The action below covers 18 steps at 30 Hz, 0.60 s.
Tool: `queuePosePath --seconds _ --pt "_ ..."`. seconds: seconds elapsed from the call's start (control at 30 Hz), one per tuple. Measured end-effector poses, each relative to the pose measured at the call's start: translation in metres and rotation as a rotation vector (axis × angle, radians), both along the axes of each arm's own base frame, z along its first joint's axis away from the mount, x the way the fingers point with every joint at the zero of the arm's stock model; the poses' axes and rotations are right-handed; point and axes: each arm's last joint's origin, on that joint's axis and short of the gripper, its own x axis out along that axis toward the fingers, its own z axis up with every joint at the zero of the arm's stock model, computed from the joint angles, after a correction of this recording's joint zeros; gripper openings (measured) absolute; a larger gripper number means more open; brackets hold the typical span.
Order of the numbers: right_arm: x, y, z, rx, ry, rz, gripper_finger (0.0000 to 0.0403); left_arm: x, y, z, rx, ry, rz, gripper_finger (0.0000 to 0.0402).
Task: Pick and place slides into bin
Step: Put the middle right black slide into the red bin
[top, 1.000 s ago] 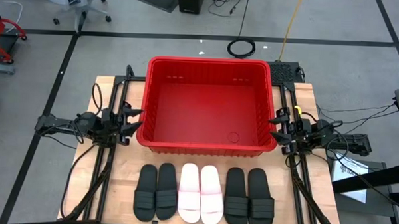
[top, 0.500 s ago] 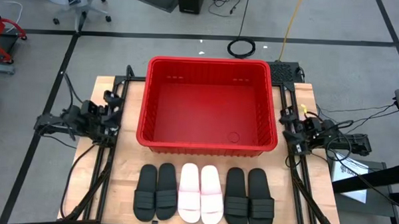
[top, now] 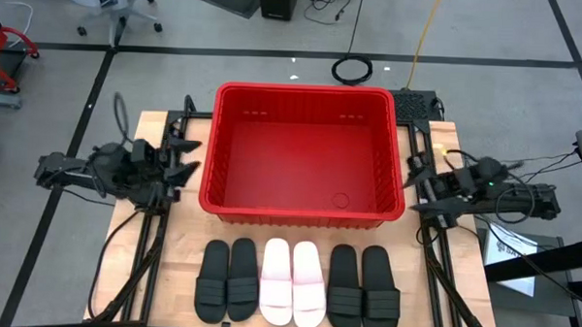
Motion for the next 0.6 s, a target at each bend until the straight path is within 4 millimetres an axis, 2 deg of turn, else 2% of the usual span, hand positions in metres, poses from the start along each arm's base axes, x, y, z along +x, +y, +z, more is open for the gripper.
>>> queuePosePath --seconds 0.17,0.4,0.6 --pt "0.016 0.003 0.028 -0.044 0.135 0.028 0.0201 0.004 0.001 0.004 -0.003 -0.022 0.061 0.0241" --pt "0.025 0.015 0.069 -0.103 0.183 0.092 0.0201 -0.001 0.003 0.006 -0.036 -0.045 0.082 0.0241" --pt "0.034 0.032 0.088 -0.211 0.249 0.014 0.0201 -0.004 0.003 0.004 -0.059 -0.032 0.06 0.0241"
